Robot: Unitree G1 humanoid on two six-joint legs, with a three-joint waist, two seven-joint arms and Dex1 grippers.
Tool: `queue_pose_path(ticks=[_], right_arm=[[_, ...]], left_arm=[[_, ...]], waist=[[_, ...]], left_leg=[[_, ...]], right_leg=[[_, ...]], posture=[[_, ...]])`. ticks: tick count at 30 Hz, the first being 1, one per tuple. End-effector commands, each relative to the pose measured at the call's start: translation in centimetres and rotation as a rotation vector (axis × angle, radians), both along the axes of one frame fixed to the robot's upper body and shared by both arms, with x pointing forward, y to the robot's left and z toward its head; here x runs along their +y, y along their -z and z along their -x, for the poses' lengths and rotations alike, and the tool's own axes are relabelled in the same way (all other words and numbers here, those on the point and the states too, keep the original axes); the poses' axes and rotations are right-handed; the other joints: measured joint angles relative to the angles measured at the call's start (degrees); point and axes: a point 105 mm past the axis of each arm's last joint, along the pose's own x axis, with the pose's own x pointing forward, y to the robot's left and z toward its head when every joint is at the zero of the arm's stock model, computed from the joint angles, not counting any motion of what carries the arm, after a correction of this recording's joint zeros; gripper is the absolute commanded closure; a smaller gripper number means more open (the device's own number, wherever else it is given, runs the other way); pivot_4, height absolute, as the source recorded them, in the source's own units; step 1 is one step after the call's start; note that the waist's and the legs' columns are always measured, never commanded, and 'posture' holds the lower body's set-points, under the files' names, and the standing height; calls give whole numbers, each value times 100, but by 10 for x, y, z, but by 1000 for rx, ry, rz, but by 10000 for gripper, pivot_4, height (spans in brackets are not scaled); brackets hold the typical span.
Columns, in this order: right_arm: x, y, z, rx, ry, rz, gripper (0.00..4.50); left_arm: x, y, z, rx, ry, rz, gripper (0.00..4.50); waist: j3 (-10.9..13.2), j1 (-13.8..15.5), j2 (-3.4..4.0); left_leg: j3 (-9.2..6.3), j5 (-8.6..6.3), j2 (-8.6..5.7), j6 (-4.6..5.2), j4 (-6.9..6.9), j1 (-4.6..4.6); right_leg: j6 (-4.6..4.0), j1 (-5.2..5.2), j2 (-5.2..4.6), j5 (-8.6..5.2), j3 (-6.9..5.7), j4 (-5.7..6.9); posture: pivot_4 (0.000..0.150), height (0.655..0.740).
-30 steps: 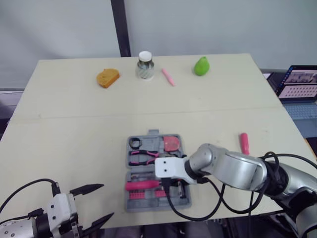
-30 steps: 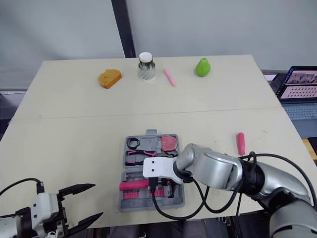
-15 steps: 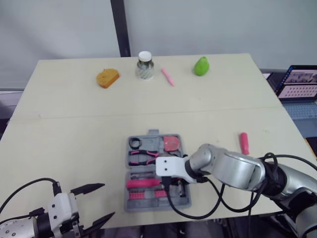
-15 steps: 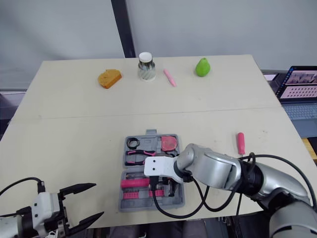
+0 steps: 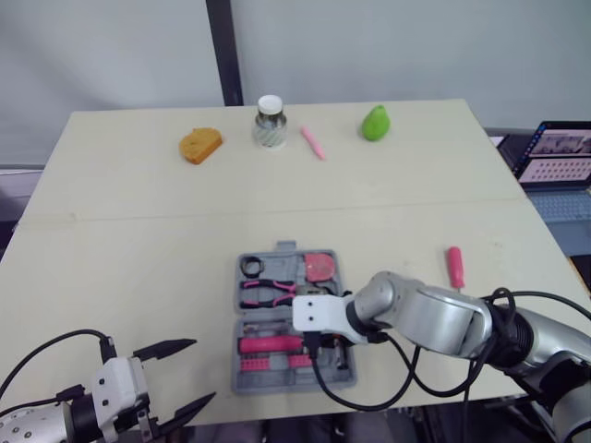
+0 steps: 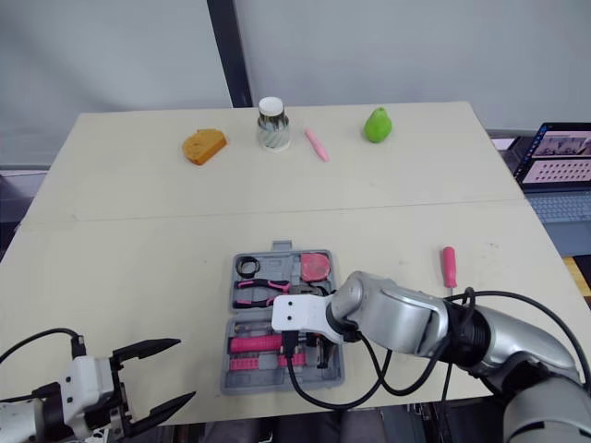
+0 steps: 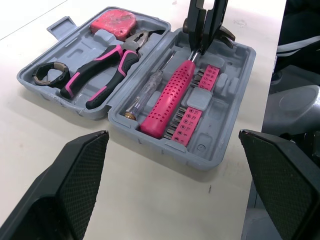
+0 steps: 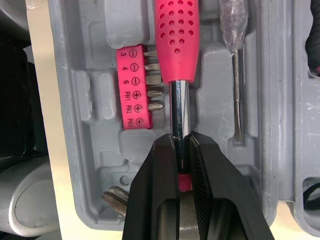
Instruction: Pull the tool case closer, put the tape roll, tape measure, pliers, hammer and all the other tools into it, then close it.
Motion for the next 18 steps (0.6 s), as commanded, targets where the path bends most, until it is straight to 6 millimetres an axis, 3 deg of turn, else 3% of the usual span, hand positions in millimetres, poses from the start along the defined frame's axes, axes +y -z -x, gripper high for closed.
queue_pose_path(ticks=[1,5,8,14,15,18], right_arm=[[1,-5,-4,-30,-4,-20,44715],[2,-5,-3,-26,-9,-25,44715],[4,-7,-1,-18,-11,-35,33244],[2,-30,5,16,-17,-98,3102],[3,-35,7,19,-23,-122,783],[17,-55,10,2,-47,-332,783]], left_arm=[[-3,-3,-1,-15,9,0,0],[-3,-3,-1,-14,11,0,0],[-3,-3,-2,-15,11,0,0],[-6,-3,-2,-14,13,9,0],[-6,-3,-2,-14,13,11,0],[-9,-3,-3,-16,12,22,0]], waist=[[0,0,0],[0,0,0],[0,0,0],[0,5,0],[0,5,0],[-4,13,-7]], left_leg=[[0,0,0,0,0,0],[0,0,0,0,0,0],[0,0,0,0,0,0],[0,0,0,0,0,0],[0,0,0,0,0,0],[0,-2,1,1,-2,0]], right_leg=[[0,0,0,0,0,0],[0,0,0,0,0,0],[0,0,0,0,0,0],[0,0,0,0,0,0],[0,0,0,0,0,0],[0,2,1,0,-3,-2]], posture=[[1500,7400],[1500,7400],[1500,7400],[1500,7400],[1500,7400],[1500,7400]])
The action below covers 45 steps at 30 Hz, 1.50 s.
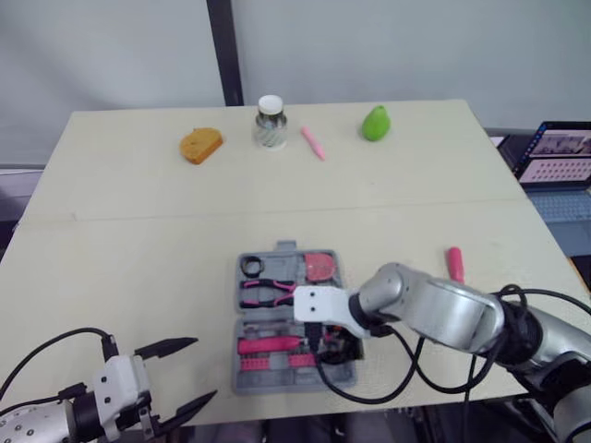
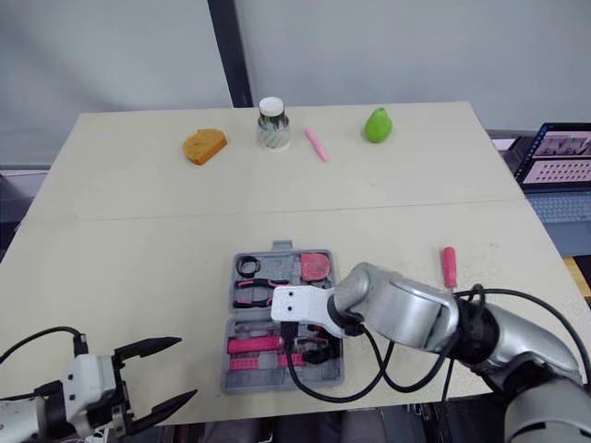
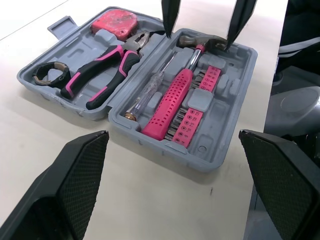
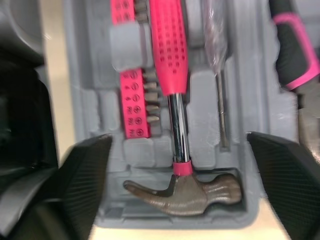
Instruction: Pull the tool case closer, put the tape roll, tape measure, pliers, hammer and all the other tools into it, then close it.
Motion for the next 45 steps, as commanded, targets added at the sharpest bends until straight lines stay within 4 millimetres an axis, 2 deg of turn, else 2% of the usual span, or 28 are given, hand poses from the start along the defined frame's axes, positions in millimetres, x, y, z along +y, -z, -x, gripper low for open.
queue_pose_path(ticks=[1,6,9,12,15,16,25,32,45], right_arm=[[18,-26,8,-62,-70,-235,783],[22,-31,-11,-211,17,-503,783],[19,-22,-15,-233,26,-564,13948],[20,-5,-4,-190,-43,-598,26641],[17,12,1,-127,-52,-579,42129],[17,17,1,-120,-60,-565,44755],[24,37,0,-87,-63,-516,44755],[16,57,1,-67,-48,-438,44755],[6,81,3,-35,-21,-324,44755]], left_arm=[[-8,-4,-2,-23,16,18,0],[-15,-6,-7,-36,27,39,0],[-20,-7,-10,-42,41,46,0],[-23,-8,-12,-48,52,48,0],[-23,-9,-14,-51,57,48,0],[-23,-9,-15,-51,57,47,0],[-25,-9,-13,-50,56,48,0],[-25,-9,-14,-52,52,46,0],[-24,-9,-16,-61,48,39,0]], waist=[[-1,3,-1],[-6,12,-10],[-7,5,-11],[-7,4,-12],[-7,3,-12],[-7,-5,-12],[-7,2,-12],[-7,8,-12],[-12,8,-15]], left_leg=[[1,0,0,-1,0,0],[36,0,-1,-1,2,1],[42,0,-2,0,8,1],[42,1,0,-1,4,9],[44,1,1,-1,2,11],[44,1,1,-1,2,11],[47,0,4,-1,2,18],[48,0,4,-1,4,18],[48,0,4,-1,3,24]], right_leg=[[0,1,1,0,-1,0],[0,4,1,0,0,2],[0,5,1,0,4,4],[0,7,2,0,4,6],[0,8,3,0,4,5],[0,9,2,0,4,5],[0,11,3,0,6,7],[0,12,3,0,7,6],[0,16,3,0,8,8]], posture=[[1500,7400],[1500,7400],[1500,7400],[1500,7400],[1500,7400],[1500,7400],[1500,7400],[1500,7400],[1500,7400]])
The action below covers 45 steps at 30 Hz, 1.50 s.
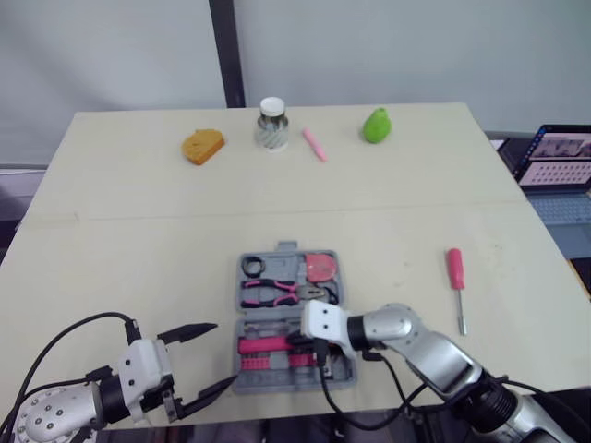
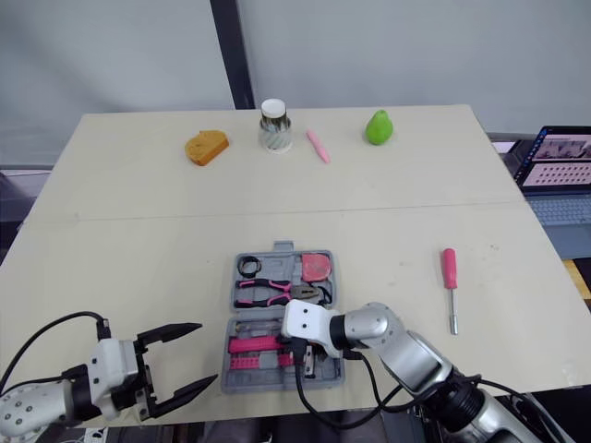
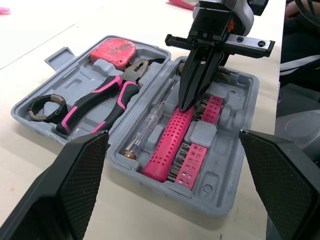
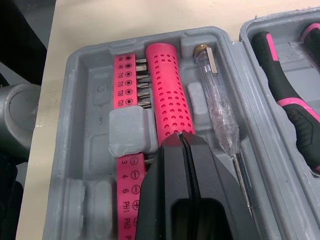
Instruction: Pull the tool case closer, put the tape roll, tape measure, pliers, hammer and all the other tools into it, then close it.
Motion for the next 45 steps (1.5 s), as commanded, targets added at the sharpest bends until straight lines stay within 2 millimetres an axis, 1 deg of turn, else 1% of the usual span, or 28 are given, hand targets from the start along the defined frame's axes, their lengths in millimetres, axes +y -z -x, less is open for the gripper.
queue_pose_path(ticks=[1,8,14,19,24,26,28,31,33,34,35,37,39,40,42,43,45], right_arm=[[-10,22,6,59,17,92,44755],[-25,42,10,101,43,209,44755],[-37,55,12,155,67,308,44755],[-39,59,10,195,106,336,44755],[-38,61,12,204,101,339,44755],[-30,54,12,198,87,279,44755],[-17,38,14,186,50,172,44755],[-8,8,14,179,19,4,44755],[-14,-17,8,144,36,-101,44755],[-19,-29,4,138,58,-148,44755],[-28,-41,-1,127,93,-190,44755],[-46,-57,-6,126,154,-239,44755],[-82,-68,-10,140,266,-259,44755],[-103,-71,-13,141,348,-264,44755],[-154,-73,-13,143,525,-265,39539],[-181,-71,-10,139,622,-256,36995],[-220,-66,-2,132,758,-232,26997]], left_arm=[[-2,-2,1,-16,9,-9,0],[-2,-2,-1,-22,10,-11,0],[-2,-4,-4,-27,12,-11,0],[-2,-4,-3,-27,15,-12,0],[-3,-5,-4,-28,16,-12,0],[-3,-5,-4,-29,17,-12,0],[-3,-4,-5,-28,19,-12,0],[-3,-6,-10,-33,1,6,0],[-1,-7,-17,-36,-8,-2,0],[0,-7,-21,-28,-20,0,0],[3,-6,-28,-7,-46,-4,0],[10,-5,-39,15,-88,-12,0],[27,-5,-54,40,-170,-4,0],[36,-6,-60,45,-208,-4,0],[59,-7,-69,44,-283,-19,0],[74,-6,-71,51,-331,-22,0],[99,-6,-74,60,-411,-27,0]], waist=[[-3,0,-2],[-38,6,-3],[-85,17,4],[-138,24,13],[-178,26,26],[-183,26,27],[-183,26,27],[-178,26,27],[-158,14,32],[-148,14,38],[-142,15,40],[-136,23,45],[-135,33,43],[-135,35,35],[-128,109,34],[-127,149,33],[-124,166,27]], left_leg=[[0,0,0,0,0,1],[0,0,0,0,-1,7],[-2,-2,0,0,-2,15],[-7,-12,-1,5,-2,30],[-12,-19,-2,9,-2,41],[-13,-19,-2,9,-2,42],[-15,-20,-2,9,-2,42],[-14,-22,-2,9,-3,34],[-12,-22,-2,9,-2,26],[-12,-22,-1,9,-2,23],[-12,-21,-2,9,-1,24],[-12,-21,-1,9,-1,24],[-13,-21,-1,9,-3,24],[-13,-21,-1,9,-3,24],[-8,-23,-1,8,-11,16],[-3,-24,-1,9,-13,14],[5,-26,-2,12,-18,13]], right_leg=[[0,1,0,0,0,0],[0,7,0,0,1,-1],[-1,16,-1,0,0,-3],[-2,38,-1,-1,-2,-16],[-2,52,-1,-1,-4,-26],[-2,54,-1,-1,-4,-29],[-2,54,-1,-1,-5,-29],[-3,49,-1,-1,-6,-32],[-2,44,0,-1,-7,-33],[-2,39,0,-1,-3,-33],[-2,38,0,-1,-2,-31],[-2,35,0,-1,-2,-27],[-1,36,0,-1,-4,-26],[-1,37,0,-1,-5,-27],[-1,28,4,-1,-7,-29],[-1,26,4,-1,-7,-30],[-1,23,4,-1,-8,-35]], posture=[[1500,7400],[1500,7400],[1500,7400],[1500,7400],[1500,7400],[1500,7400],[1500,7400],[1500,7400],[1500,7400],[1500,7400],[1500,7400],[1500,7400],[1500,7400],[1500,7400],[1500,7400],[1500,7400],[1500,7400]])
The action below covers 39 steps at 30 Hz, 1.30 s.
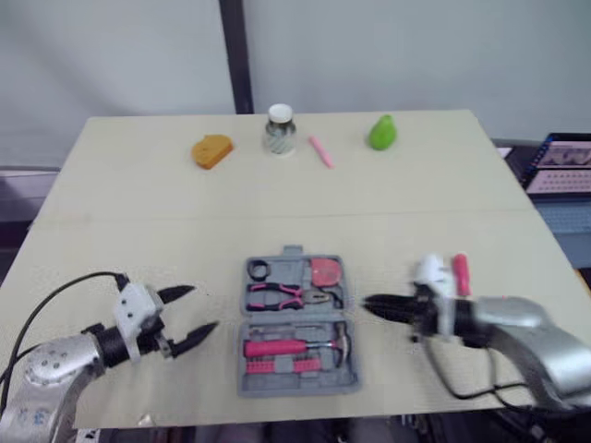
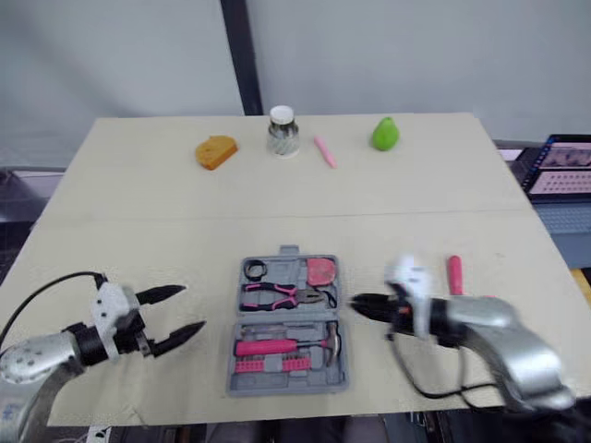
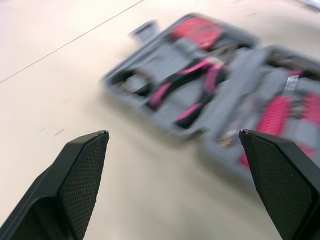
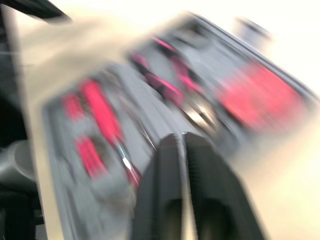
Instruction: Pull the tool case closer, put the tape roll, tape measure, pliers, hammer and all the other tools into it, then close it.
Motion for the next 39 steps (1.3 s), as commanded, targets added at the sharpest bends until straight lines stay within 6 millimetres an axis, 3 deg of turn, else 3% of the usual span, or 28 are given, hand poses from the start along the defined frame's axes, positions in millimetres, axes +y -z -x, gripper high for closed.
queue_pose_path(ticks=[1,5,6,8,11,15,19,24,30,39], right_arm=[[-50,-9,9,-34,157,15,22305],[-114,-4,24,-38,414,33,2715],[-125,-2,27,-41,466,37,470],[-153,4,34,-55,598,44,470],[-178,12,41,-76,736,54,470],[-186,22,45,-74,779,61,470],[-180,20,37,-84,769,52,470],[-156,18,17,-103,755,54,470],[-130,31,-6,-82,803,107,470],[-100,41,-30,-65,791,79,470]], left_arm=[[41,-5,-2,-6,-128,-10,0],[84,-3,5,-11,-276,-35,0],[92,-2,7,-11,-304,-37,0],[107,3,13,-13,-364,-51,0],[118,6,20,-27,-410,-55,0],[121,11,25,-24,-437,-47,0],[116,14,22,-20,-422,-37,0],[56,9,-1,-29,-184,2,0],[-51,-5,-22,-79,260,4,0],[-135,-28,-28,-156,630,42,0]], waist=[[3,-5,-6],[13,-75,-20],[14,-87,-22],[15,-111,-23],[15,-151,-24],[15,-165,-22],[16,-168,-21],[17,-155,-18],[17,-104,-17],[21,-156,1]], left_leg=[[4,0,0,0,-1,1],[45,1,9,1,1,21],[48,1,10,2,2,25],[52,1,13,2,2,27],[54,-1,13,-1,-4,23],[61,-2,13,0,-4,23],[64,-3,16,1,-3,27],[63,-3,17,0,-2,27],[58,-2,7,0,7,22],[65,1,7,-1,8,23]], right_leg=[[0,-1,1,0,0,-1],[2,-2,0,1,17,0],[2,-2,-1,2,20,1],[2,-10,-2,2,27,0],[2,-18,-3,2,27,11],[2,-20,-6,2,28,11],[2,-22,-9,2,30,19],[1,-22,-11,3,31,23],[1,-22,-18,4,27,35],[2,-24,-10,5,27,35]], posture=[[1500,7400],[1500,7400],[1500,7400],[1500,7400],[1500,7400],[1500,7400],[1500,7400],[1500,7400],[1500,7400],[1500,7400]])
